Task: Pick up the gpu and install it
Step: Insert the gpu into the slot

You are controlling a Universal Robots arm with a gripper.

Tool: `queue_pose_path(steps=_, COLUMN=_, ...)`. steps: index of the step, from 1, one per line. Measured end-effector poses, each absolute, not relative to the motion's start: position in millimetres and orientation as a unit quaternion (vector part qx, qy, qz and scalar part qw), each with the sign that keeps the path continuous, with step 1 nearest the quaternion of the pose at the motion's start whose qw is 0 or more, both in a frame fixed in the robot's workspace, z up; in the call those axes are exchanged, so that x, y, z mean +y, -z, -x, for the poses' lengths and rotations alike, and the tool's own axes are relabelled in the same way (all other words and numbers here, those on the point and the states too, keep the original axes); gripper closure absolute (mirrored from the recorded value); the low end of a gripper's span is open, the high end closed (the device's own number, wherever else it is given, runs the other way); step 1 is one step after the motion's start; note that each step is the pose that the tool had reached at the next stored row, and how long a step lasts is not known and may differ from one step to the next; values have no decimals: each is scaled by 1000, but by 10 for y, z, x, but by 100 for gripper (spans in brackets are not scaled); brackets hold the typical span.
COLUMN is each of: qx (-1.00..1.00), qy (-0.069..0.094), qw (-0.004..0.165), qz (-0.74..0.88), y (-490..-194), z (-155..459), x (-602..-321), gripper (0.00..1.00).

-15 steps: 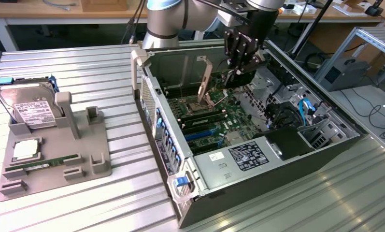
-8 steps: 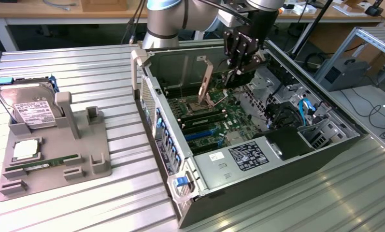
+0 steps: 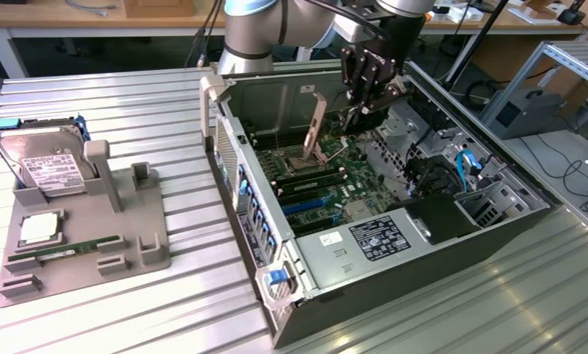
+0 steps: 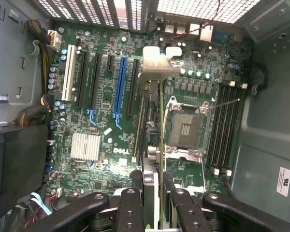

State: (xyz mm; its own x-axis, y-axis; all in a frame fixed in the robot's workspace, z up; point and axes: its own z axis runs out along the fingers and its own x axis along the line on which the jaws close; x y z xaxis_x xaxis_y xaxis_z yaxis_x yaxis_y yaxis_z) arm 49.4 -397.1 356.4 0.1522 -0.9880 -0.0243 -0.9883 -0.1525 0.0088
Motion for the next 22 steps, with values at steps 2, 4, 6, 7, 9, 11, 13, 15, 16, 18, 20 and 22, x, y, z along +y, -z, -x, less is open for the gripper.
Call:
queue_pose_path(steps=2, qx=647, qy=-12, qw=4, qz=762, y=-3564, z=-494, x=-3971, gripper=73)
queue_pose_path(steps=4, qx=644, qy=-12, qw=4, qz=765, y=-3564, z=-494, x=-3971, gripper=73)
queue_pose_path(steps=6, qx=641, qy=-12, qw=4, qz=768, y=-3564, z=-494, x=-3971, gripper=73)
queue_pose_path(steps=7, qx=638, qy=-12, qw=4, qz=770, y=-3564, z=-494, x=-3971, gripper=73)
queue_pose_path(steps=9, qx=640, qy=-12, qw=4, qz=768, y=-3560, z=-495, x=-3970, gripper=73)
queue_pose_path(steps=11, qx=656, qy=-12, qw=5, qz=755, y=-3549, z=-495, x=-3971, gripper=73)
queue_pose_path(steps=13, qx=662, qy=-12, qw=5, qz=749, y=-3541, z=-493, x=-3971, gripper=73)
queue_pose_path(steps=15, qx=664, qy=-12, qw=5, qz=748, y=-3536, z=-485, x=-3977, gripper=73)
queue_pose_path(steps=16, qx=664, qy=-12, qw=5, qz=748, y=-3534, z=-482, x=-3981, gripper=73)
queue_pose_path(steps=18, qx=666, qy=-12, qw=5, qz=746, y=-3528, z=-467, x=-3993, gripper=73)
queue_pose_path(steps=20, qx=667, qy=-12, qw=5, qz=745, y=-3526, z=-454, x=-4003, gripper=73)
queue_pose_path(steps=22, qx=667, qy=-12, qw=5, qz=745, y=-3522, z=-432, x=-4028, gripper=73)
